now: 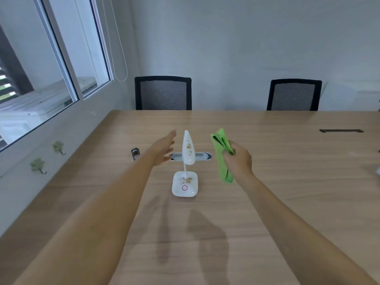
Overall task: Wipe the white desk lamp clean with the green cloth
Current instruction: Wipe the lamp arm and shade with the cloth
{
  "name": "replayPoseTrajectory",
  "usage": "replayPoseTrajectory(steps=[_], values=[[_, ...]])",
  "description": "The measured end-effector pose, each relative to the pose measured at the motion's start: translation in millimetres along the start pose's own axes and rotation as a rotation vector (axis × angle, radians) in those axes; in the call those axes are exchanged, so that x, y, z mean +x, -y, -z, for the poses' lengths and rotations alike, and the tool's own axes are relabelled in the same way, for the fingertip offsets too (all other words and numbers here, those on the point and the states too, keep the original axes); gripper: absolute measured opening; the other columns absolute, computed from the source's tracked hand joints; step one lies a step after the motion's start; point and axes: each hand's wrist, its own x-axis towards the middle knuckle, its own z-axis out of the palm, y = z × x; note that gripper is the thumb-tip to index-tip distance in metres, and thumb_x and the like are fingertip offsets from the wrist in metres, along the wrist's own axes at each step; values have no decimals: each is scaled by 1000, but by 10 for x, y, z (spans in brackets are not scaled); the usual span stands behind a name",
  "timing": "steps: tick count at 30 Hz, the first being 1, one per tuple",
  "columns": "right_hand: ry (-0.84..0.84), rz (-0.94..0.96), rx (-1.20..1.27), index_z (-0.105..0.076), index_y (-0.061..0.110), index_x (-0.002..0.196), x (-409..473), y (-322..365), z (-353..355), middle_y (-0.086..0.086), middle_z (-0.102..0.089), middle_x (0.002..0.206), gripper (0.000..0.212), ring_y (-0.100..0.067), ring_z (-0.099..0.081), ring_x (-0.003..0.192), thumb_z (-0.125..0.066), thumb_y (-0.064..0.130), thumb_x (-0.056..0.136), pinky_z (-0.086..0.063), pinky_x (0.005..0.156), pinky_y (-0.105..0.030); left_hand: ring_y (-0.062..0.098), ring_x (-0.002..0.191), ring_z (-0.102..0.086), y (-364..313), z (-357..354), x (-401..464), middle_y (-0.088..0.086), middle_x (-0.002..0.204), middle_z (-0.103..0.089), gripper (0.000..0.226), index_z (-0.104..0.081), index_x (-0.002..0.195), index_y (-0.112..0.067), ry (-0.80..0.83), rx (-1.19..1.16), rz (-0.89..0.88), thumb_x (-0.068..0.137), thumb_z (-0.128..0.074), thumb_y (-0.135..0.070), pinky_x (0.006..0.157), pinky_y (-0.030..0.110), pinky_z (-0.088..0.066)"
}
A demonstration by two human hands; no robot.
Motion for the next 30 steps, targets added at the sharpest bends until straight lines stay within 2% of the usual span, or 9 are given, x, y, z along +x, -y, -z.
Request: replayPoseTrajectory(steps=[2, 5, 9, 12, 15, 17, 20, 23, 30], values=[[-15, 203, -54, -67, 25, 110, 32, 159, 47, -4, -72, 92, 49, -27, -59, 81, -45, -1, 76, -46, 78, -32, 20, 136, -38, -90, -30, 85, -7, 153, -34, 77, -32, 148, -34, 49, 44, -43, 81, -40, -72, 111, 43, -36], [32, 400, -99, -66, 25, 112, 132, 314, 19, -4, -72, 112, 56, -31, -62, 101, -43, -6, 72, -48, 96, -45, 19, 138, -38, -154, -57, 201, -11, 153, -37, 91, -36, 146, -34, 126, 42, -45, 66, -54, -76, 113, 46, -34], [93, 514, -243, -66, 30, 111, 211, 467, -80, 1, -74, 109, 57, -34, -63, 99, -39, 5, 68, -52, 90, -44, 19, 137, -39, -158, -49, 281, -12, 148, -43, 61, -51, 136, -29, 171, 12, -57, 80, -60, -52, 115, 45, -31], [153, 529, -328, -65, 34, 111, 212, 512, -123, 5, -72, 115, 57, -33, -60, 105, -41, 2, 70, -51, 90, -44, 18, 134, -42, -147, -39, 324, -9, 143, -49, 38, -60, 122, -29, 165, 6, -52, 86, -58, -41, 115, 44, -32], [207, 545, -396, -64, 35, 113, 171, 510, -160, 4, -69, 119, 57, -33, -54, 108, -43, -1, 74, -44, 97, -44, 16, 123, -49, -163, -61, 349, -7, 120, -62, 19, -65, 102, -30, 131, 10, -35, 85, -61, -38, 113, 41, -35], [232, 559, -400, -64, 32, 114, 103, 492, -154, 1, -69, 120, 57, -33, -53, 108, -44, -3, 74, -44, 96, -46, 17, 113, -51, -157, -56, 358, -5, 104, -63, 27, -63, 106, -27, 156, 22, -55, 82, -63, -39, 110, 38, -37], [240, 645, -388, -66, 27, 111, -68, 435, -124, -4, -72, 112, 56, -35, -58, 101, -45, -3, 70, -49, 87, -48, 19, 118, -52, -142, -41, 366, 0, 125, -57, 59, -57, 127, -26, 191, 16, -71, 73, -68, -46, 110, 43, -37], [245, 763, -407, -67, 25, 106, -278, 338, -65, 0, -73, 109, 54, -32, -63, 96, -44, 0, 64, -52, 78, -47, 21, 133, -43, -155, -47, 360, -2, 144, -46, 45, -56, 129, -28, 140, -3, -65, 87, -59, -42, 104, 38, -44], [151, 913, -352, -64, 25, 109, -564, 240, 112, 6, -72, 108, 48, -20, -64, 96, -48, 4, 69, -47, 77, -41, 20, 132, -42, -177, -73, 307, -6, 143, -46, 46, -51, 135, -29, 146, 39, -62, 91, -53, -41, 106, 37, -40]])
